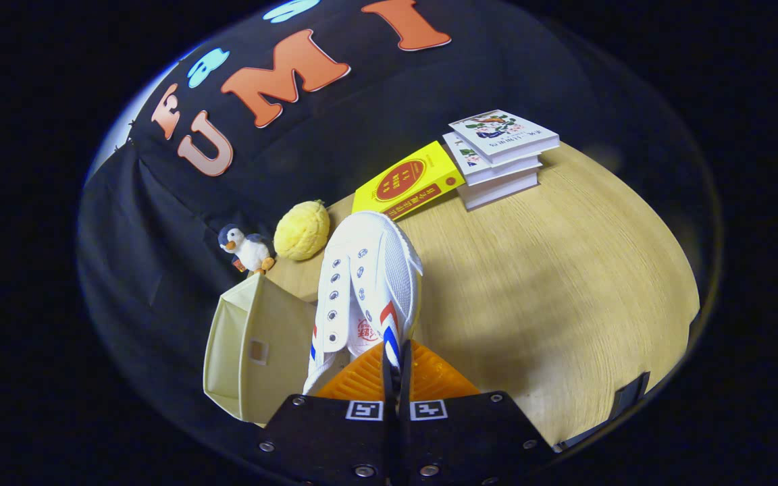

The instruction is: Open the storage box then place both shoes into the box .Put the left shoe in first, then the right shoe, with the right side of both shoes facing outward in a uniform manner.

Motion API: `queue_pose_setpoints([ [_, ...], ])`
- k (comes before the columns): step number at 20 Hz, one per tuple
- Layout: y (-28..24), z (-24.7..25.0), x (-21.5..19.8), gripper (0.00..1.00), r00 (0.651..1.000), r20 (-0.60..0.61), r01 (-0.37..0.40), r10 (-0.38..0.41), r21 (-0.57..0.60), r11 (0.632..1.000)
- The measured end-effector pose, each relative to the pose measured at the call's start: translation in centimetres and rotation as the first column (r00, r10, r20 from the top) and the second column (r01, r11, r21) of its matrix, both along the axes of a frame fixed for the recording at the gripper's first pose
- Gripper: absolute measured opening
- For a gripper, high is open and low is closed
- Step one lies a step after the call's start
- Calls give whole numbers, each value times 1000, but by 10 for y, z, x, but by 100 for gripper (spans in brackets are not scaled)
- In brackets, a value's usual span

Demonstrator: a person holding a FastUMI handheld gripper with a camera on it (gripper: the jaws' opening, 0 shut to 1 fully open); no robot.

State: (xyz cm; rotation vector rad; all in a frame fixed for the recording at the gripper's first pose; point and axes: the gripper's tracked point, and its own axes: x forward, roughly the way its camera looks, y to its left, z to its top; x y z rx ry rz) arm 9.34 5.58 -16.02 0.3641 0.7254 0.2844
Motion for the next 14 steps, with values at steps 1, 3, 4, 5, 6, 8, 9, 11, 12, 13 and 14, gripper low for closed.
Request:
queue_pose_setpoints([
  [1,13,7,-4,0,1000,0,-7,7,-5,1000],
  [3,41,21,-10,0,1000,18,-15,15,-2,1000],
  [4,57,28,-14,0,999,22,-28,28,2,1000],
  [5,72,34,-19,0,999,26,-35,34,10,999],
  [6,86,40,-21,0,998,35,-44,43,14,999],
  [8,114,50,-29,0,997,47,-63,62,12,998],
  [9,128,54,-34,0,996,52,-71,70,10,997],
  [11,156,55,-42,0,995,49,-89,89,6,996],
  [12,168,53,-46,0,994,42,-97,97,4,995],
  [13,178,51,-48,0,994,35,-101,101,-3,995],
  [14,188,47,-49,0,994,28,-104,105,-15,994],
])
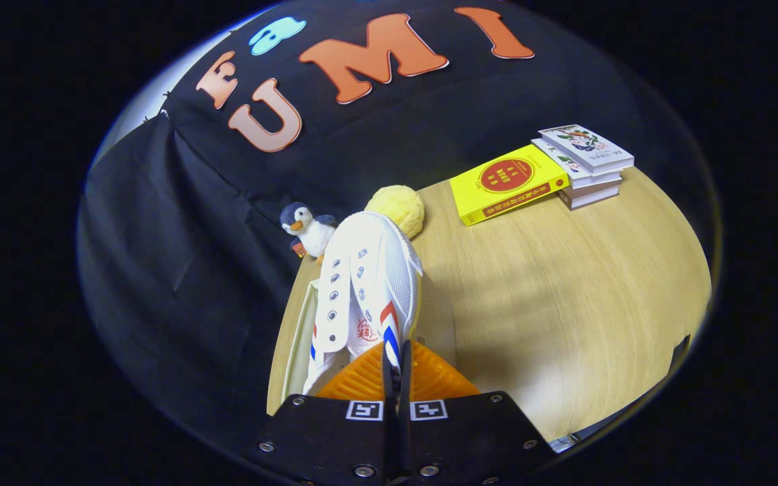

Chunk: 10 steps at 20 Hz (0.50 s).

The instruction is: Open the storage box then place both shoes into the box .Put the left shoe in first, then the right shoe, with the right side of both shoes facing outward in a uniform manner.

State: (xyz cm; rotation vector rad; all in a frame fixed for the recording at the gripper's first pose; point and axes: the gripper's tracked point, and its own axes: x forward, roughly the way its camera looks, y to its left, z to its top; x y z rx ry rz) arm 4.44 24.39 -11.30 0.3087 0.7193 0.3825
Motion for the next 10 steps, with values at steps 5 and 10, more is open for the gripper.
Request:
queue_pose_setpoints([
  [5,29,-33,-3,0,998,-55,7,-11,-75,997],
  [10,27,-65,-4,0,995,-91,34,-51,-185,982],
])
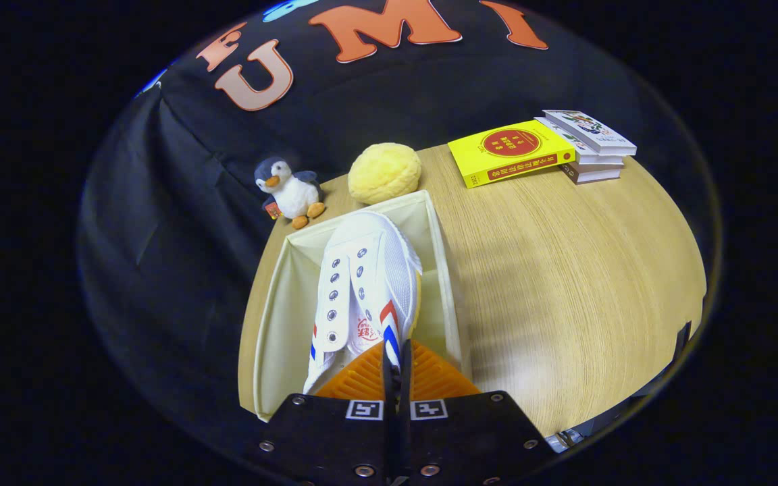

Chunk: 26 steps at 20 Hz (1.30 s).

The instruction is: Open the storage box then place both shoes into the box .Put the left shoe in first, then the right shoe, with the right side of both shoes facing outward in a uniform manner.

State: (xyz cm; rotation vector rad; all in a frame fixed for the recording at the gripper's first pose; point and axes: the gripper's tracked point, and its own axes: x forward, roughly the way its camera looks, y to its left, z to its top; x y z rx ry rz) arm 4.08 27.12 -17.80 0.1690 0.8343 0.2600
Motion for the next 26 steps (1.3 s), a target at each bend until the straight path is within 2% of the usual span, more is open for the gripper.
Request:
queue_pose_setpoints([
  [6,4,-10,-1,4,1000,-22,-6,5,-70,997],
  [9,16,9,-2,31,1000,12,-26,26,-42,999],
  [12,11,39,5,50,996,80,-28,32,-54,998],
  [13,11,48,7,60,994,100,-28,33,-53,998],
  [14,9,56,8,62,993,117,-28,34,-54,998],
  [19,-6,103,12,92,975,219,-11,29,-80,997],
  [21,-10,123,13,98,963,267,-3,26,-89,996],
  [26,-29,182,13,99,905,424,40,19,-131,991],
])
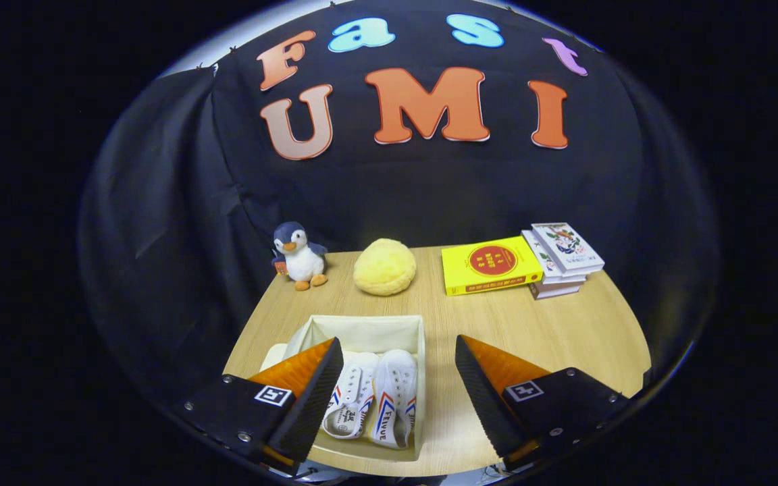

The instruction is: Open the storage box then place both shoes into the box .Put the left shoe in first, then the right shoe, with the right side of both shoes facing outward in a uniform manner.

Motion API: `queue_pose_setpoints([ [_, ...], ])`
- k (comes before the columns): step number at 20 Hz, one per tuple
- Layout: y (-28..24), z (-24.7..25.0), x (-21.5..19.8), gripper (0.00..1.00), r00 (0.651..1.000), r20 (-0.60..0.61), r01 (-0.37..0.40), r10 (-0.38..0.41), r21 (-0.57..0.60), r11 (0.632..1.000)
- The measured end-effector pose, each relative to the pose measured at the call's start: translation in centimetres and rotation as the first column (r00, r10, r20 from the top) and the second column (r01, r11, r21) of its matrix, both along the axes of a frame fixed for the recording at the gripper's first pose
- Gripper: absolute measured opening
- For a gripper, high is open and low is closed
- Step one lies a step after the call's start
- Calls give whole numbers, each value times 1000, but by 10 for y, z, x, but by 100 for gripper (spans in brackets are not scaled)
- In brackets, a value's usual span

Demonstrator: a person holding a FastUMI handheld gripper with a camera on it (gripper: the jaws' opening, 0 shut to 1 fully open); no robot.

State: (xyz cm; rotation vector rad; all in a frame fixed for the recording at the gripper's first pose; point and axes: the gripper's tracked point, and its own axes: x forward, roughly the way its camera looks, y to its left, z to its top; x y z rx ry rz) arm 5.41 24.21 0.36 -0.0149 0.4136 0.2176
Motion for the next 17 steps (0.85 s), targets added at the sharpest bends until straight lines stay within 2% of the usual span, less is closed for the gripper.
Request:
queue_pose_setpoints([
  [5,-10,55,-10,99,990,140,11,-10,-11,1000],
  [10,-16,96,-25,99,965,263,13,-15,9,1000],
  [17,-30,112,-49,99,946,322,41,-45,19,999],
])
